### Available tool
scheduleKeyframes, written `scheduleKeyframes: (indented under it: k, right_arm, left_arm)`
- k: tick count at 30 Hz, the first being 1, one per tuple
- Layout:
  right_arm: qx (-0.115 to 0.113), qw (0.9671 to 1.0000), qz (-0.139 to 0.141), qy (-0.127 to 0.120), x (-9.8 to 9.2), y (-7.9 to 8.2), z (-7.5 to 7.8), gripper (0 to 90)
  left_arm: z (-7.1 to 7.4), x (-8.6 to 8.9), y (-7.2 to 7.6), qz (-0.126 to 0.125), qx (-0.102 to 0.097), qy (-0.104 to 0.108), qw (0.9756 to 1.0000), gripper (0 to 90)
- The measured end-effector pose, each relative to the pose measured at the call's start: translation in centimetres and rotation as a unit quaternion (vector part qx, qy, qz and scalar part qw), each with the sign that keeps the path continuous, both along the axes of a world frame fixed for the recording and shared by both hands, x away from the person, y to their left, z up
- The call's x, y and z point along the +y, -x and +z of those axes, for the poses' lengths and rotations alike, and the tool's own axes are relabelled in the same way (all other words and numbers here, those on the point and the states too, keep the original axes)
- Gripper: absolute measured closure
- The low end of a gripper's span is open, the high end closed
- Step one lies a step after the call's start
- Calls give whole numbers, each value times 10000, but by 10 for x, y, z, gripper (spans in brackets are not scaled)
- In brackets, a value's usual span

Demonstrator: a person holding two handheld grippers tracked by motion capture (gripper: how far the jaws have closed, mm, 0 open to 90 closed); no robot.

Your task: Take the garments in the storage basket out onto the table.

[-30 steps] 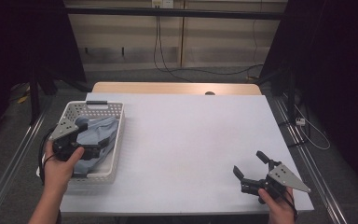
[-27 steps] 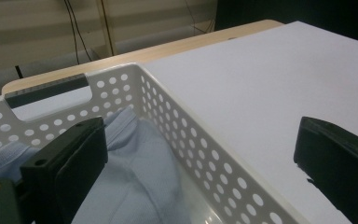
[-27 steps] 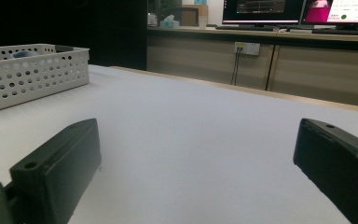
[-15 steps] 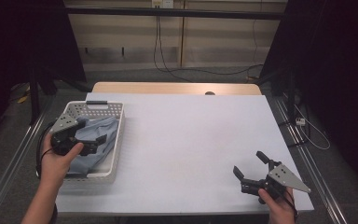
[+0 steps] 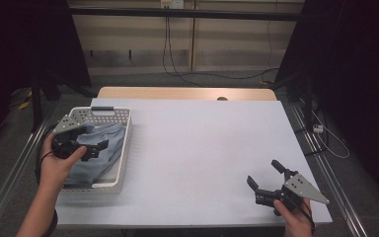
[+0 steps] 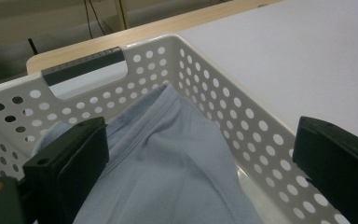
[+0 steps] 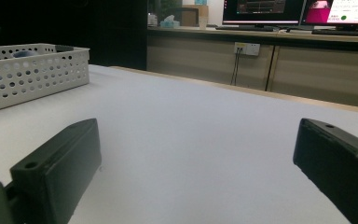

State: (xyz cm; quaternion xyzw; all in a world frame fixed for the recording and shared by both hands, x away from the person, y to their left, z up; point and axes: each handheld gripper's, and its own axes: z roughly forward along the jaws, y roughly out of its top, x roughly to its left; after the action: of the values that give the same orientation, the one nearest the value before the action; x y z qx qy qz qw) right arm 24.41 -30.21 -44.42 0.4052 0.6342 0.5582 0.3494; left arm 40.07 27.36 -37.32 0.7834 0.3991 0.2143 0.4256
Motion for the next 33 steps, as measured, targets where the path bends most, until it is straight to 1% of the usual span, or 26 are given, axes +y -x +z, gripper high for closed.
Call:
scheduleKeyframes:
  k: [1,2,4,5,6,9,10,11,14,18,20,21,22,23,24,26,28,29,32,33]
  right_arm:
    - [0,10000,0,0,0,0,0,3]
    - [-1,10000,-2,8,0,0,0,3]
    - [-3,10000,2,12,-1,0,0,3]
    - [-3,10000,2,12,-1,0,0,3]
    - [-1,10000,2,12,-1,0,0,3]
    - [-9,10000,4,11,0,0,0,3]
    - [-1,10000,1,3,0,0,0,3]
    - [-1,10000,1,3,0,0,0,3]
    - [0,10000,4,5,0,0,0,3]
    - [-17,10000,17,10,0,0,0,3]
    - [-15,10000,17,7,0,0,0,3]
    - [-16,10000,19,6,0,0,0,3]
    - [-27,10000,24,21,0,0,0,3]
    - [-27,10000,24,21,0,0,0,3]
    - [-19,10000,16,15,0,0,0,3]
    - [-13,10000,15,13,0,0,0,3]
    - [-16,10000,16,11,0,0,0,3]
    - [-25,10000,15,17,0,0,0,3]
    - [-8,10000,5,29,0,0,0,3]
    - [-8,10000,5,29,0,0,0,3]
  left_arm:
    - [0,0,0,0,0,0,10000,36]
    - [0,1,-1,0,-4,-55,10000,36]
    - [-3,1,-4,21,58,-104,9999,36]
    - [-3,1,-4,21,58,-104,9999,36]
    - [-4,2,-6,35,132,-145,9998,36]
    - [-6,2,-7,80,188,-187,9996,36]
    - [-7,2,-9,85,247,-216,9994,37]
    - [-7,2,-9,85,247,-216,9994,37]
    - [-8,2,-13,52,334,-353,9988,37]
    - [-10,1,-15,60,386,-429,9983,37]
    - [-12,1,-17,18,459,-506,9977,38]
    - [-13,0,-18,27,479,-509,9975,38]
    - [-17,0,-20,18,611,-602,9963,38]
    - [-17,0,-20,18,611,-602,9963,38]
    - [-21,1,-22,50,712,-739,9947,39]
    - [-23,1,-22,70,746,-724,9946,40]
    - [-27,2,-24,100,820,-756,9937,41]
    - [-29,2,-25,110,817,-744,9938,40]
    - [-33,4,-27,98,949,-740,9927,37]
    - [-33,4,-27,98,949,-740,9927,35]
